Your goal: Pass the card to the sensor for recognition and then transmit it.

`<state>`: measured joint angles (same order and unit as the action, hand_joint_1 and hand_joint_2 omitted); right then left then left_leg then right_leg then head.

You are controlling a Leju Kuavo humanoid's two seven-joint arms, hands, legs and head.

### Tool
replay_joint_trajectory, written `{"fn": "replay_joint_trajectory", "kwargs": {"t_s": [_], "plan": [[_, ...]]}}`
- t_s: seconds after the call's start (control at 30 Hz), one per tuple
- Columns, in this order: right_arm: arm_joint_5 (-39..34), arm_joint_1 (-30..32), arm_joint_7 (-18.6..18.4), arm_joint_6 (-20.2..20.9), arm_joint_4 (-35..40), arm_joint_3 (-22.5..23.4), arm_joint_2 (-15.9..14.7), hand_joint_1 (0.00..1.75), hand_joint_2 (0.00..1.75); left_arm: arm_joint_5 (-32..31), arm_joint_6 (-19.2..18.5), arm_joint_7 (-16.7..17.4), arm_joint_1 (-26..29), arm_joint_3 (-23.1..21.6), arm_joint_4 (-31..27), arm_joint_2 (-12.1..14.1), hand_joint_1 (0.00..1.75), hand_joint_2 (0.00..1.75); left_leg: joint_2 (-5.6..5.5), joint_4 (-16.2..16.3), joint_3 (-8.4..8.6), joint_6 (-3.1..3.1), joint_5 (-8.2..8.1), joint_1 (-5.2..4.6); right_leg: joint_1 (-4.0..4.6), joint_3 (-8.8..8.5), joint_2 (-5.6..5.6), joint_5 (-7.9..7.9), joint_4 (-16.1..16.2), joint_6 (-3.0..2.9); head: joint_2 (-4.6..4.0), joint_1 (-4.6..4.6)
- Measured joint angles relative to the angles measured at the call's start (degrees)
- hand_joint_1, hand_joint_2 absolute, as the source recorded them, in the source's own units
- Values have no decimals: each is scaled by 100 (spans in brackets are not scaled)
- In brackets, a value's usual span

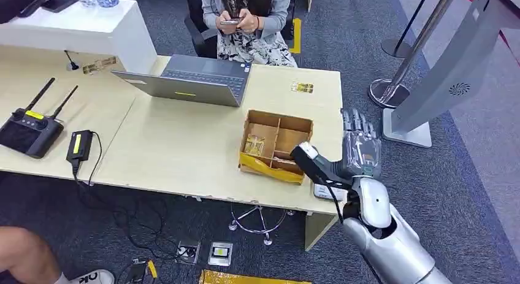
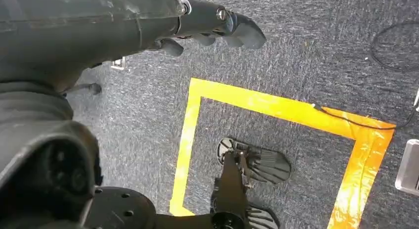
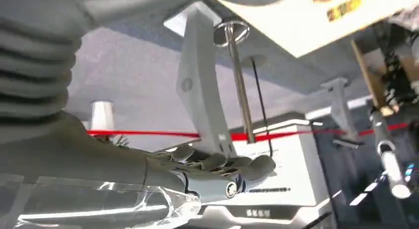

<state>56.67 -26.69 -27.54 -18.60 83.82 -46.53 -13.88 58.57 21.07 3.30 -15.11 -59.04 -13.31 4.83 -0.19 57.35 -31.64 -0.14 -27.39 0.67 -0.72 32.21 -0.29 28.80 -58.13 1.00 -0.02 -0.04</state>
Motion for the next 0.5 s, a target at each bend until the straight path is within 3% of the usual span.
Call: {"fn": "replay_joint_trajectory", "kwargs": {"t_s": [0.5], "plan": [[188, 300, 188, 253, 53, -206, 264, 0, 175, 37, 55, -55, 43, 17, 0, -2, 0, 0, 0, 0, -1, 0, 0, 0, 0, 1, 0, 0, 0, 0, 0, 0]]}}
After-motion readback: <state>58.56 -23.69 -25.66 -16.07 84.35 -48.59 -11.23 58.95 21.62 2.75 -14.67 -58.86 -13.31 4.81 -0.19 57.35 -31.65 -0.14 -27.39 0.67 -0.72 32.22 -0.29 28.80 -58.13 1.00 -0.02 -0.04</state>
